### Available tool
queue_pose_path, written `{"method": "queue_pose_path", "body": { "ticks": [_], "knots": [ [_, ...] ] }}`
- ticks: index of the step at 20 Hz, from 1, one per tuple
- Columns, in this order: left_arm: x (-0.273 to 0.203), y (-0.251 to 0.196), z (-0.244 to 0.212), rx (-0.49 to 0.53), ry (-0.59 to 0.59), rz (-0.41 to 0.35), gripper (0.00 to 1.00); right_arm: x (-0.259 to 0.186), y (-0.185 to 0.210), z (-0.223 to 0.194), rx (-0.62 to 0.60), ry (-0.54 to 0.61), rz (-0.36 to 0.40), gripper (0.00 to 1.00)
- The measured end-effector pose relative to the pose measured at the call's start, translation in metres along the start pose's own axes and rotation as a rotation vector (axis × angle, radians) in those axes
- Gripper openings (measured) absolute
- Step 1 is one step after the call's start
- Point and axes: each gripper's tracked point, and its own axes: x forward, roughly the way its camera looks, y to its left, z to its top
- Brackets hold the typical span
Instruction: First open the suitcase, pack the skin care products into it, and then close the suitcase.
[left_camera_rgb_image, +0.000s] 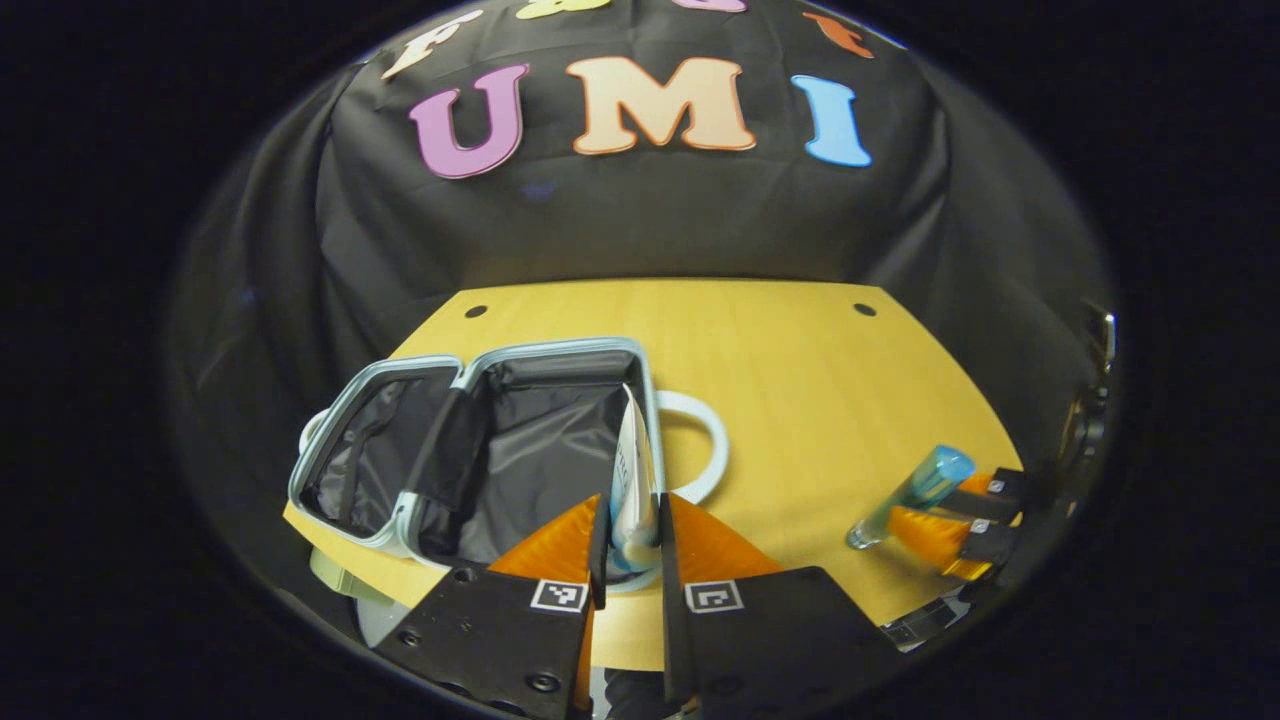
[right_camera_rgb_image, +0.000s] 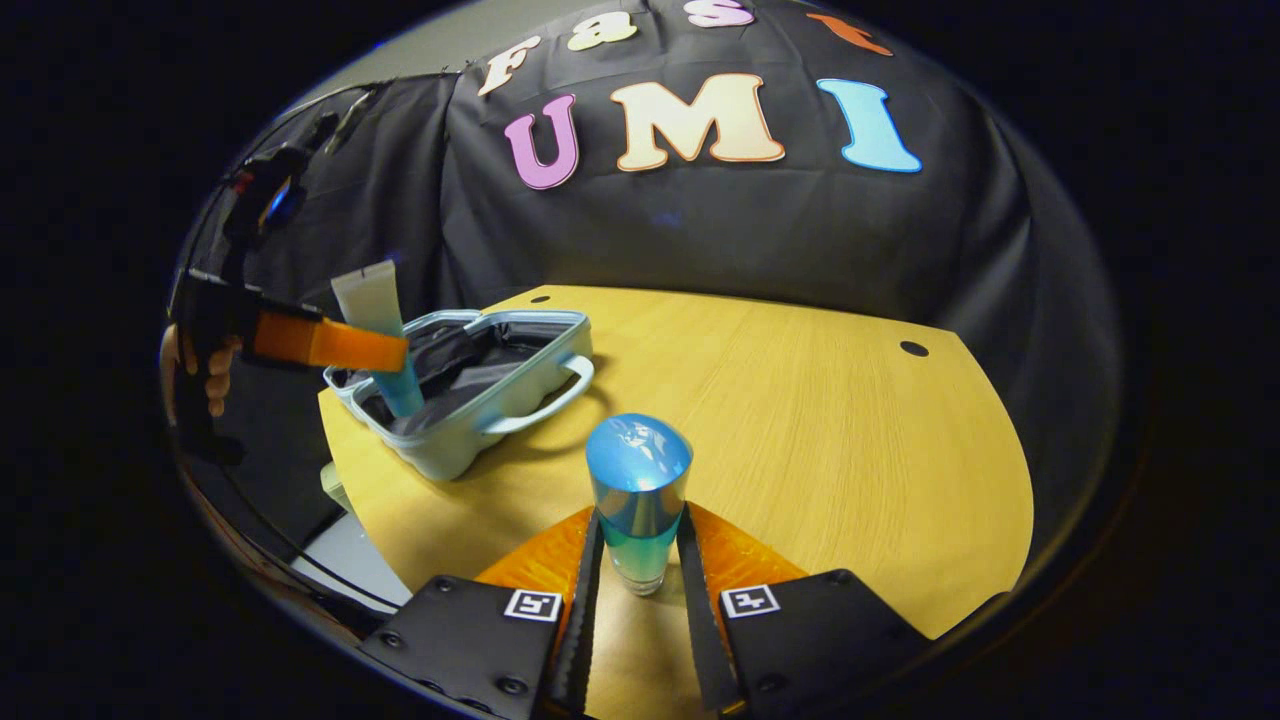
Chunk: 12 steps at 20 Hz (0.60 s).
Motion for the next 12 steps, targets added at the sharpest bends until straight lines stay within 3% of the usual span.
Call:
{"method": "queue_pose_path", "body": {
  "ticks": [7, 12],
  "knots": [
    [0.048, 0.069, -0.035, 0.004, 0.256, 0.01, 0.22, -0.001, 0.055, 0.05, 0.155, 0.019, 0.022, 0.43],
    [0.077, 0.078, -0.046, -0.037, 0.325, -0.079, 0.21, 0.009, 0.12, 0.072, 0.174, 0.089, 0.096, 0.43]
  ]
}}
